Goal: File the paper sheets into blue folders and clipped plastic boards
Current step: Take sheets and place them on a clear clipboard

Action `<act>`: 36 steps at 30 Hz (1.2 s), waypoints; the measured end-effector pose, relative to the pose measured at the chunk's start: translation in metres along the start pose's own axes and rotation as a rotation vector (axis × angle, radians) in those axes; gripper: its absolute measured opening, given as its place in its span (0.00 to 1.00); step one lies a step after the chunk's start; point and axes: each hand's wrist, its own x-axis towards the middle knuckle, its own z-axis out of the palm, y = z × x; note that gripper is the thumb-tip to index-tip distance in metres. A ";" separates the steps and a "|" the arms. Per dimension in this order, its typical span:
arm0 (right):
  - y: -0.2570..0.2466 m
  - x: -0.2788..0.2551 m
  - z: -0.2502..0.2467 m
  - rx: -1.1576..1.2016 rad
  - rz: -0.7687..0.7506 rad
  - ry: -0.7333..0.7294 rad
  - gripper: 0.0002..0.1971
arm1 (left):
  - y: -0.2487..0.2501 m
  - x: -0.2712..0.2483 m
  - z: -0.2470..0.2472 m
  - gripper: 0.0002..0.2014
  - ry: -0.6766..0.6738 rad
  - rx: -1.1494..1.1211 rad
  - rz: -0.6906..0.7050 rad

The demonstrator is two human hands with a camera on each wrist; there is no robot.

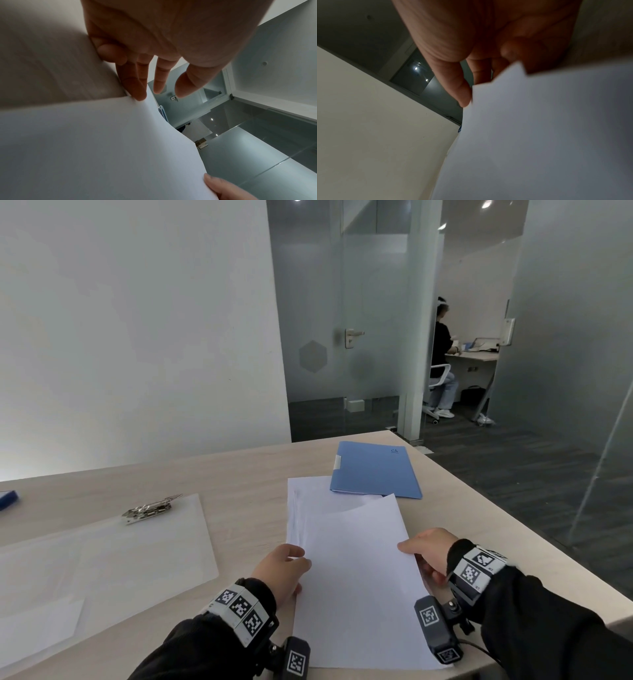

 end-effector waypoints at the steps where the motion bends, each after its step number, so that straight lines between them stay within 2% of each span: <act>1: 0.000 0.001 0.001 0.002 0.002 -0.011 0.12 | 0.000 0.000 -0.001 0.13 0.005 -0.009 -0.008; 6: 0.000 -0.002 0.001 0.020 -0.007 -0.058 0.11 | -0.001 0.000 -0.003 0.11 0.013 -0.024 -0.050; 11: -0.004 -0.011 0.001 -0.166 -0.069 -0.098 0.02 | 0.001 0.000 -0.005 0.11 0.001 -0.036 -0.068; 15: -0.005 -0.009 0.002 -0.183 -0.175 -0.030 0.07 | 0.002 0.000 -0.007 0.15 0.030 -0.003 -0.089; 19: -0.004 -0.009 -0.002 -0.175 -0.209 0.033 0.11 | 0.002 0.000 -0.010 0.19 0.039 0.007 -0.111; 21: -0.005 -0.009 -0.004 -0.147 -0.253 0.070 0.10 | 0.001 0.001 -0.011 0.23 0.028 -0.006 -0.094; 24: -0.008 -0.010 -0.006 -0.051 -0.324 0.111 0.08 | -0.001 0.003 -0.015 0.29 0.030 -0.055 -0.064; 28: -0.018 -0.018 0.001 0.286 -0.390 0.068 0.09 | 0.008 0.001 -0.019 0.32 0.023 -0.277 0.010; 30: -0.025 -0.022 0.007 0.441 -0.437 0.050 0.08 | 0.022 0.000 -0.022 0.23 0.028 -0.424 0.093; 32: -0.034 -0.025 0.009 0.567 -0.484 0.049 0.07 | 0.040 -0.001 -0.027 0.13 0.091 -0.489 0.198; 36: -0.053 -0.028 0.008 0.710 -0.588 0.045 0.04 | 0.065 -0.004 -0.038 0.09 0.219 -0.522 0.368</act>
